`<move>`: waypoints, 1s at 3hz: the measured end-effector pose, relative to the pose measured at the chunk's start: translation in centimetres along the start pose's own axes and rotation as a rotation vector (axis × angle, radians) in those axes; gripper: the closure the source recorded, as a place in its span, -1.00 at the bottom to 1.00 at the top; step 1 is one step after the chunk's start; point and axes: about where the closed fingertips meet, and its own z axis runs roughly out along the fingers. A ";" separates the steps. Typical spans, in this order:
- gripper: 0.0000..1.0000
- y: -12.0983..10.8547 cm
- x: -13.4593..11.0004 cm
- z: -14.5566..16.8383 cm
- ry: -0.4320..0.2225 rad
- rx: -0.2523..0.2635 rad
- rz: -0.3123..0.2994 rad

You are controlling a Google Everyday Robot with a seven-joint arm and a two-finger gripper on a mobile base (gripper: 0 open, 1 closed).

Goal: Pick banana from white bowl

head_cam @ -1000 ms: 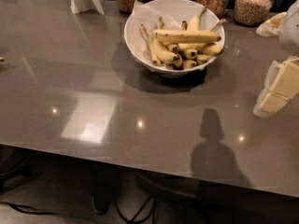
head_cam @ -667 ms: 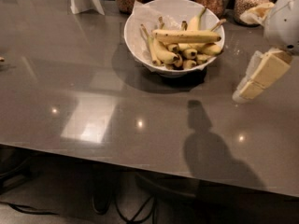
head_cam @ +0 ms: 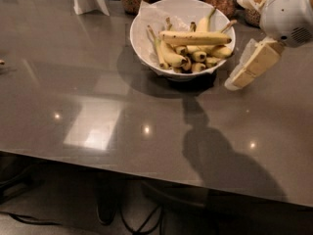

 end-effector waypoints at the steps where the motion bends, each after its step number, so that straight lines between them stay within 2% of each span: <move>1: -1.00 -1.1 -0.5 0.7 0.000 0.030 -0.060; 2: -1.00 -3.3 -1.1 2.7 -0.020 0.068 -0.122; 3: -0.72 -5.6 -1.5 5.1 -0.045 0.105 -0.182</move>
Offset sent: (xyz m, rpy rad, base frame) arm 0.0789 0.0236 0.0010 -0.0537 -0.2013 0.0860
